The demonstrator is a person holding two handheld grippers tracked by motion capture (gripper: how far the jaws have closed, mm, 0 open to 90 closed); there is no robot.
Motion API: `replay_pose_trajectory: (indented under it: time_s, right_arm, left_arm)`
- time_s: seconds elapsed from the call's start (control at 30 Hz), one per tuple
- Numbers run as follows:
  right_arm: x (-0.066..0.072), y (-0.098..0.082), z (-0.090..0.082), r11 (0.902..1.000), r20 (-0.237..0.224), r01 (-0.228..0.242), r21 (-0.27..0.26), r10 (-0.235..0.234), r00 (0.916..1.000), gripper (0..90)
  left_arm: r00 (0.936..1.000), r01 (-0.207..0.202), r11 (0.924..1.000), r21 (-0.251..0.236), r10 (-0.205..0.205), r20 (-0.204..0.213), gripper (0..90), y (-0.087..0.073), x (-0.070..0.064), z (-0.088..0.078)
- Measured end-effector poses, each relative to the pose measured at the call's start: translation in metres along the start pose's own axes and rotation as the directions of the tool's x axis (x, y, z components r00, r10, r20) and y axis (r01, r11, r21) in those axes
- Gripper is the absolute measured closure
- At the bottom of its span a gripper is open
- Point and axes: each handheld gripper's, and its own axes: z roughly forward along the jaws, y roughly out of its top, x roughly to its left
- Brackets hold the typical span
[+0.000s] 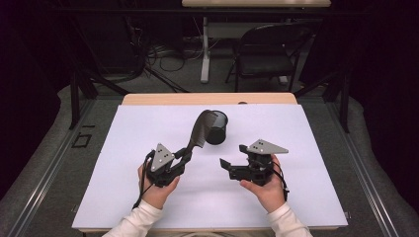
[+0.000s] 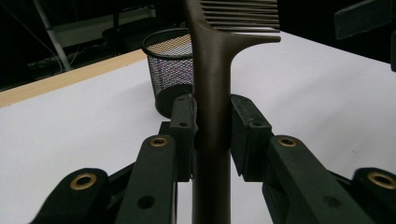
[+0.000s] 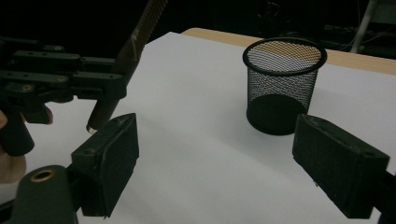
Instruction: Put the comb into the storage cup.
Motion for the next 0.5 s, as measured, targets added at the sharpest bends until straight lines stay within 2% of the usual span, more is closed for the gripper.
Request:
replay_pose_trajectory:
  time_s: [0.5]
  right_arm:
    - [0.003, 0.024, 0.013, 0.9999, 0.002, 0.001, 0.011, -0.001, 1.0, 14.8]
  left_arm:
    - [1.0, -0.001, 1.0, -0.005, 0.001, -0.004, 72.5, -0.001, 0.0, 0.0]
